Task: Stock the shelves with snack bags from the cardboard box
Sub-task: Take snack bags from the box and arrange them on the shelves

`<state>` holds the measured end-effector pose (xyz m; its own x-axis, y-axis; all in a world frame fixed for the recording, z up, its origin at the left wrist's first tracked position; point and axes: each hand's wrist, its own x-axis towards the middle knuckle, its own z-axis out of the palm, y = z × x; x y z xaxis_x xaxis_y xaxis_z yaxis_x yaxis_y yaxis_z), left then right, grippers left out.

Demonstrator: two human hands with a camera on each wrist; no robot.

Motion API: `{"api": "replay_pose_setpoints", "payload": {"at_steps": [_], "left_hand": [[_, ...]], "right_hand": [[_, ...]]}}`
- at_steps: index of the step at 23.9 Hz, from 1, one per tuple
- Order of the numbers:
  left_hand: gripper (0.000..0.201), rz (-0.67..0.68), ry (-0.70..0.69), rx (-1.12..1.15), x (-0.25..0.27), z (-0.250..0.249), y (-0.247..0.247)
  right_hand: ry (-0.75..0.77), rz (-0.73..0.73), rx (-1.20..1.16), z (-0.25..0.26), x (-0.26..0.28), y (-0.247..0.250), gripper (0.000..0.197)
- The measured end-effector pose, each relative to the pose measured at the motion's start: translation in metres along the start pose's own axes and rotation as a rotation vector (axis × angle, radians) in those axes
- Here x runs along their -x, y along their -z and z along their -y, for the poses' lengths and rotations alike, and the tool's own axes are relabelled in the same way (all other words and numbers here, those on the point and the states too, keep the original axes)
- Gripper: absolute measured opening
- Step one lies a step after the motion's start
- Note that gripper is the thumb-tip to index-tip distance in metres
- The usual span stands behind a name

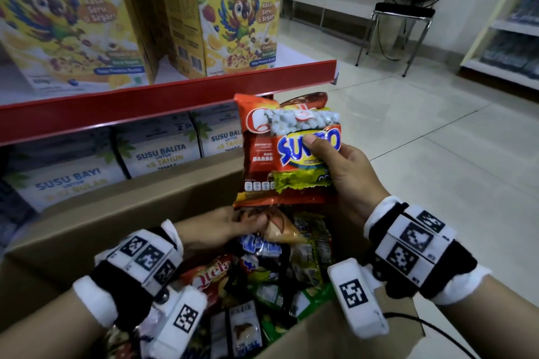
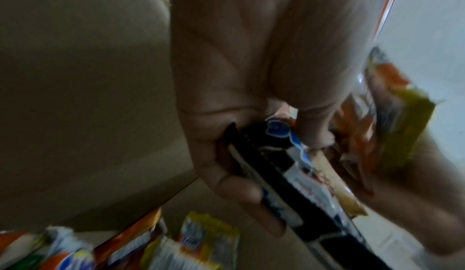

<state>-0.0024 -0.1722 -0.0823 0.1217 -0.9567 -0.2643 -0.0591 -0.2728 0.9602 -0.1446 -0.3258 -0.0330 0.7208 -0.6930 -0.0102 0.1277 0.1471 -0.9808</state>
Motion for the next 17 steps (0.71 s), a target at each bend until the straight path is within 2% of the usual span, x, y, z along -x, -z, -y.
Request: {"api": "replay_pose_setpoints", "payload": {"at_steps": [1, 2, 4, 6, 10, 14, 17], "left_hand": [[0.055, -0.065, -0.022, 0.021, 0.008, -0.010, 0.009], [0.043, -0.138, -0.051, 0.017, 0.018, -0.019, 0.019], [0.032, -0.256, -0.104, 0.051, 0.025, -0.027, 0.031], [0.034, -0.344, -0.076, 0.181, 0.028, -0.028, 0.040], [0.045, -0.369, 0.036, 0.284, 0.038, -0.034, 0.051], [0.061, -0.588, -0.110, 0.190, 0.041, -0.041, 0.053], [0.054, -0.580, -0.097, 0.279, 0.037, -0.042, 0.045]], "right_hand": [[0.007, 0.000, -0.032, 0.005, 0.001, -0.001, 0.036], [0.015, 0.001, -0.068, 0.010, 0.003, -0.006, 0.033], [0.032, -0.009, -0.114, 0.017, 0.006, -0.008, 0.039], [0.047, -0.008, -0.111, 0.023, 0.007, -0.009, 0.046], [0.041, -0.006, -0.066, 0.024, 0.012, -0.013, 0.046], [-0.039, 0.021, -0.039, 0.012, 0.017, -0.024, 0.056], [-0.042, 0.009, -0.069, 0.007, 0.016, -0.029, 0.054]]}}
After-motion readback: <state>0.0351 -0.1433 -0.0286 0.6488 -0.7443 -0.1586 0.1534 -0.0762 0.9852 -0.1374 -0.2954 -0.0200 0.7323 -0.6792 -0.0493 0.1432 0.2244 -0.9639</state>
